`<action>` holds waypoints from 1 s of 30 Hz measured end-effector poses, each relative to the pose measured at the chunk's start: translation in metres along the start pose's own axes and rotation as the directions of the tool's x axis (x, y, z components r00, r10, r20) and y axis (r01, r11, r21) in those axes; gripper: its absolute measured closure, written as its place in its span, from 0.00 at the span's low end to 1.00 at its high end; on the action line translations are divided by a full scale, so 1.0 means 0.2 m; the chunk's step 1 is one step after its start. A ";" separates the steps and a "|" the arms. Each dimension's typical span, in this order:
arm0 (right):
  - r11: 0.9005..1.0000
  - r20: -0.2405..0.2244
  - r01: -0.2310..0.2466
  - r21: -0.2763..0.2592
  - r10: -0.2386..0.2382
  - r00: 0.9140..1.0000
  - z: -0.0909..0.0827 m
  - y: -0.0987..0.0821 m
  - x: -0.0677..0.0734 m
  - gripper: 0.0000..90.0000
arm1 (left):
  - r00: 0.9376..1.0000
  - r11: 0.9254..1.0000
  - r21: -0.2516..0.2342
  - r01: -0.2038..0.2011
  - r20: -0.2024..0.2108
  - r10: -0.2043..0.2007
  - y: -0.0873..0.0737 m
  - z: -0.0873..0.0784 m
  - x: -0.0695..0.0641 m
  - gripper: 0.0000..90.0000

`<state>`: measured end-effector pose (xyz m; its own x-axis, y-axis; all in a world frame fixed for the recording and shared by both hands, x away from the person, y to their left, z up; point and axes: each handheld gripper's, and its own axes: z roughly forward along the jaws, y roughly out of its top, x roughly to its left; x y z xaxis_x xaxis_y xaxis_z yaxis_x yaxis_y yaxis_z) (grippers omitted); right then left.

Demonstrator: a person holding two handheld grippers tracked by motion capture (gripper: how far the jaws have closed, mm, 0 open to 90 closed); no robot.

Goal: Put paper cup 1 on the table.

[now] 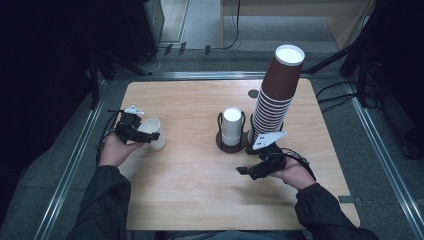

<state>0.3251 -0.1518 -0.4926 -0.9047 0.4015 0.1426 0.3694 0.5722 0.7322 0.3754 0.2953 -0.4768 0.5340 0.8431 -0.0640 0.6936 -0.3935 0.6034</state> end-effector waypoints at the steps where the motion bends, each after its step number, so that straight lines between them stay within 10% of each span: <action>1: 1.000 0.000 0.001 0.000 -0.001 1.000 0.00 0.00 0.00 0.24 | 1.000 1.000 0.002 -0.004 -0.002 0.004 0.00 0.01 0.00 0.27; 30: 1.000 -0.010 -0.002 -0.002 0.002 1.000 -0.01 0.00 -0.01 0.24 | 0.995 0.998 -0.038 0.054 0.089 -0.051 -0.01 -0.04 0.02 0.15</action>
<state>0.3260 -0.1532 -0.4916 -0.9061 0.3953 0.1510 0.3709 0.5700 0.7331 0.3728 0.3022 -0.4711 0.5390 0.8260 -0.1648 0.7025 -0.3329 0.6290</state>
